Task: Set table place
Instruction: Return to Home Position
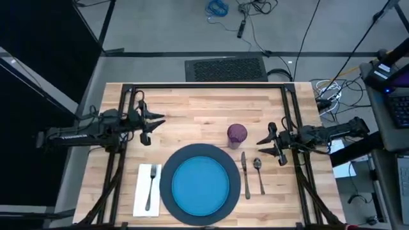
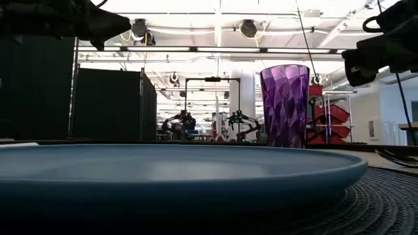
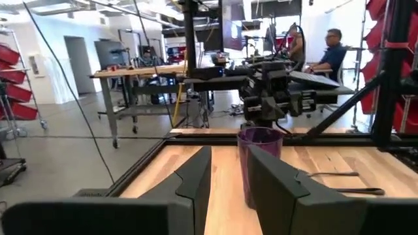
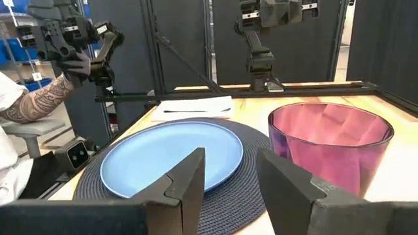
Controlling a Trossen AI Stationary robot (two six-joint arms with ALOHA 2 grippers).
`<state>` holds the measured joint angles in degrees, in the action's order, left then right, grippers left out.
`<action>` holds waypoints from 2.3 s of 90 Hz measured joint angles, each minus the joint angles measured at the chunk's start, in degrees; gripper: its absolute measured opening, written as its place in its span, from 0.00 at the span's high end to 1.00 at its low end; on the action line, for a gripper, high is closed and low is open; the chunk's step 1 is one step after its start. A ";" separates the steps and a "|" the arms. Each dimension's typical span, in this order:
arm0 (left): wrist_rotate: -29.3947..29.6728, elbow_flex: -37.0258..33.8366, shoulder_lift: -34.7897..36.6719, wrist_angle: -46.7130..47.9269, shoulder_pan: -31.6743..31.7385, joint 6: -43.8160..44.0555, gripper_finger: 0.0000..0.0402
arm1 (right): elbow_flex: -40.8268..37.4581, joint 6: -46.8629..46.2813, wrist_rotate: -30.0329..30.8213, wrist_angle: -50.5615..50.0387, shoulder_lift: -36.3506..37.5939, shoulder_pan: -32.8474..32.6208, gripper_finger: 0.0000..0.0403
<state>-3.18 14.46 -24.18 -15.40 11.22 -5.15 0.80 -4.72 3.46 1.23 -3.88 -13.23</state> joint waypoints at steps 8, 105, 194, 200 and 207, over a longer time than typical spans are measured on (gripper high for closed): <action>0.29 0.00 0.00 -0.10 0.00 -0.12 0.79 | 0.00 0.23 0.00 0.00 0.00 0.00 0.69; 1.72 -13.86 21.85 -3.87 0.00 1.40 0.79 | -0.01 -1.70 -0.15 -0.02 -1.05 0.02 0.69; 1.22 -14.00 19.06 14.65 0.00 4.79 0.79 | 0.00 8.51 -0.33 -0.04 -2.84 0.13 0.69; 1.22 -14.01 19.06 14.65 0.00 4.79 0.79 | 0.00 8.64 -0.33 -0.04 -3.11 0.13 0.69; 1.22 -14.01 19.06 14.65 0.00 4.79 0.79 | 0.00 8.67 -0.17 -0.04 -3.41 0.13 0.69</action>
<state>-1.96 0.45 -5.13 -0.76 11.22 -0.36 0.80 3.95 3.30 1.19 -7.29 -13.10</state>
